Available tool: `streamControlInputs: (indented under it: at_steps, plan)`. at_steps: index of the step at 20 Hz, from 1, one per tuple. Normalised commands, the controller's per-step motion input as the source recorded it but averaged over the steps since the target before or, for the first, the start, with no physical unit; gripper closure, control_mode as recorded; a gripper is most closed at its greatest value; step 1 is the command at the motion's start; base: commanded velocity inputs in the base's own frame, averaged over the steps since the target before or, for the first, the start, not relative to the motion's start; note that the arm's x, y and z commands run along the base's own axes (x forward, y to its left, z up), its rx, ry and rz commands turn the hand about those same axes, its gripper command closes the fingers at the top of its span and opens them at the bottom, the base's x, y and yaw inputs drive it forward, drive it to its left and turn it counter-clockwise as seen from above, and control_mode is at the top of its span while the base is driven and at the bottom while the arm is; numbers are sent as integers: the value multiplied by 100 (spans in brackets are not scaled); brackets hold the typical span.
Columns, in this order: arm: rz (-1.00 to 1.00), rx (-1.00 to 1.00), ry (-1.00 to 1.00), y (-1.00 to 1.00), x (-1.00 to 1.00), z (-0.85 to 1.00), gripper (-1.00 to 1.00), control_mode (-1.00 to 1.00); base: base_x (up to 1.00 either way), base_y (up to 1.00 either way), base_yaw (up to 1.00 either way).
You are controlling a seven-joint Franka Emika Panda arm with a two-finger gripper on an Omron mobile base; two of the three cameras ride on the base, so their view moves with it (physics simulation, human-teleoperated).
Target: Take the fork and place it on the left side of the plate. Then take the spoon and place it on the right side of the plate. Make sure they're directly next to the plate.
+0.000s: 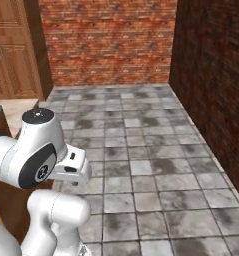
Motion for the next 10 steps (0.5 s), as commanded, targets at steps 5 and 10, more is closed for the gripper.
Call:
streamControlInputs:
  at_steps: [5,10]
  plan:
    - [0,0,0,0,0,0,-100,100,100,-55,22]
    - [0,0,0,0,0,0,-100,100,100,-26,20]
